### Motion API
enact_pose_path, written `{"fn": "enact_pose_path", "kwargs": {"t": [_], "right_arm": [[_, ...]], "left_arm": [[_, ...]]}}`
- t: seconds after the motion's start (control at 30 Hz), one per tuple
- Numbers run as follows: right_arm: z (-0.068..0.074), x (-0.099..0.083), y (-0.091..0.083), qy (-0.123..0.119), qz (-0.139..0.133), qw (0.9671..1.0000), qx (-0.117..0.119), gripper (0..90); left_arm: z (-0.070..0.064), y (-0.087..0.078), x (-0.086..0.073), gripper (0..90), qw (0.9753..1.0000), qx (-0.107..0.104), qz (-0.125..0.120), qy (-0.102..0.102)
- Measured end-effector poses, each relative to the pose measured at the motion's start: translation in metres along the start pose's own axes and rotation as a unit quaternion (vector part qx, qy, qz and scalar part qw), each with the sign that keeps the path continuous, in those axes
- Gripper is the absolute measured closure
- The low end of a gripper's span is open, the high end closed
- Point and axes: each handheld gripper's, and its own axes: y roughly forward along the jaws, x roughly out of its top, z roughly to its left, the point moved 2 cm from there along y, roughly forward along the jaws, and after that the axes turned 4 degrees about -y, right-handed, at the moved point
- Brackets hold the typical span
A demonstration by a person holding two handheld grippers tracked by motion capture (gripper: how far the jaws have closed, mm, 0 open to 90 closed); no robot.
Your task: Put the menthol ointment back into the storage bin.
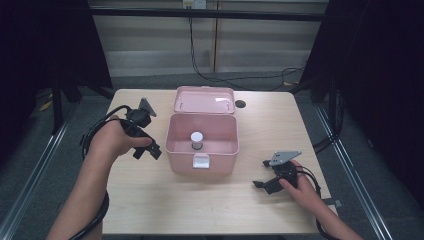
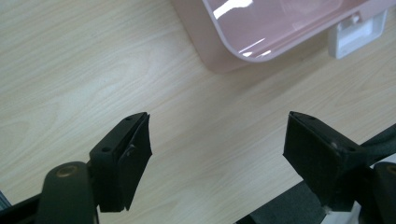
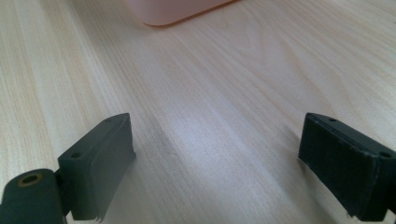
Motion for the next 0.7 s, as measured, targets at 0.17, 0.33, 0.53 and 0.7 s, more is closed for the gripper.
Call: {"fn": "enact_pose_path", "kwargs": {"t": [0.17,0.33,0.53,0.7], "right_arm": [[0.000,0.000,0.000,0.000,-0.001,1.0000,0.000,9.6],[0.000,0.000,0.000,0.000,-0.001,1.0000,0.000,9.6],[0.000,0.000,0.000,-0.001,-0.001,1.0000,0.000,9.6],[0.000,0.000,0.000,0.000,-0.001,1.0000,0.000,9.6]], "left_arm": [[0.002,0.007,-0.008,22.7,1.0000,-0.008,-0.002,0.003],[0.005,0.016,-0.014,22.7,0.9999,-0.014,0.000,0.003],[0.012,0.035,-0.024,22.7,0.9999,-0.012,0.002,0.004],[0.013,0.052,-0.032,22.7,0.9999,-0.013,0.001,0.009]]}}
